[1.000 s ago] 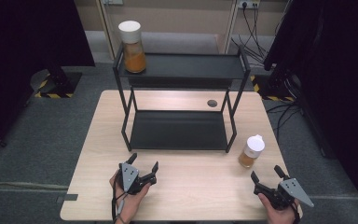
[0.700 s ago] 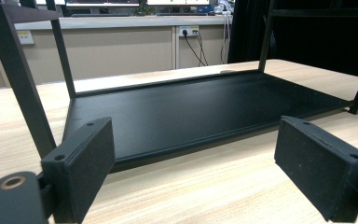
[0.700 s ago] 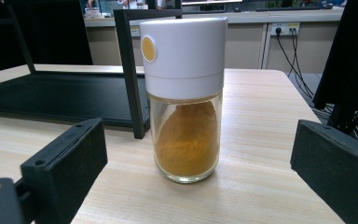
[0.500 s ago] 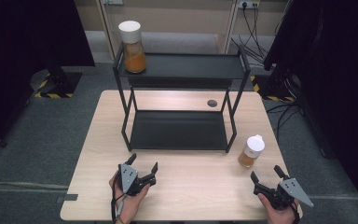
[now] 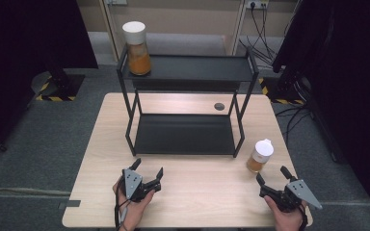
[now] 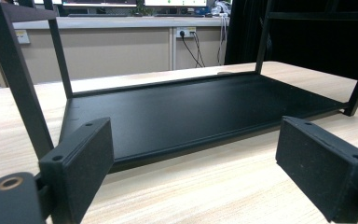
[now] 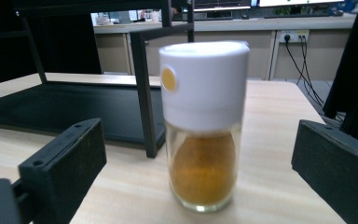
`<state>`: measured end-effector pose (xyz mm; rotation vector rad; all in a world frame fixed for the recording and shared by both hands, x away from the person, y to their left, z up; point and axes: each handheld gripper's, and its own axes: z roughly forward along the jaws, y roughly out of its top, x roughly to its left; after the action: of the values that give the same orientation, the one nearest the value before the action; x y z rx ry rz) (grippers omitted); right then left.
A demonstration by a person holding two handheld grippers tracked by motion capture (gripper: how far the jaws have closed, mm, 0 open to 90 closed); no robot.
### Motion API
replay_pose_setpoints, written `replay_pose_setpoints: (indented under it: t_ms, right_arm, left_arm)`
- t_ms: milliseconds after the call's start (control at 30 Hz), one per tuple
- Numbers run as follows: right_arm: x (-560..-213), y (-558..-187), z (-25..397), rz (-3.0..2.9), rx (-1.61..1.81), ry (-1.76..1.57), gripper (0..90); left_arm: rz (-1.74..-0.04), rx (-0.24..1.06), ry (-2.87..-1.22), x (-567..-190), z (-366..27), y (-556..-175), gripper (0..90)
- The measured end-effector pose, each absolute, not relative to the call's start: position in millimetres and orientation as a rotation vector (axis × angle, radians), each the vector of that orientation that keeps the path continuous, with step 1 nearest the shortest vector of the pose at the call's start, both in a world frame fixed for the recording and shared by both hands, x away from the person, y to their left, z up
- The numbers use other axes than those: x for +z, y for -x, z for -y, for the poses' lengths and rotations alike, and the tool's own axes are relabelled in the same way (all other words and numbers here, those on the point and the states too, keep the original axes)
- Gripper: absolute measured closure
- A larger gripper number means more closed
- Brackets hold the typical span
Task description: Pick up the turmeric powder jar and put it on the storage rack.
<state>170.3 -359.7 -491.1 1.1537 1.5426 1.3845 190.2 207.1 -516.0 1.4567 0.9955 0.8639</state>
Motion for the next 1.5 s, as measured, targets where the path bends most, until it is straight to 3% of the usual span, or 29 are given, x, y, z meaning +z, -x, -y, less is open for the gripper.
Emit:
replay_pose_setpoints:
  t_ms: [500, 867, 1500]
  right_arm:
    - [-480, -216, 342, -1.605, 1.286, -1.173, 15.0]
    - [-487, -231, 339, -1.613, 1.272, -1.209, 30.1]
    - [-489, -206, 341, -1.541, 1.365, -1.150, 30.9]
  left_arm:
    - [-1.004, 0.851, -1.465, -514, -209, -192, 10.9]
    - [-0.998, 0.852, -1.468, -514, -209, -192, 10.9]
    - [-1.000, 0.851, -1.472, -513, -208, -192, 10.9]
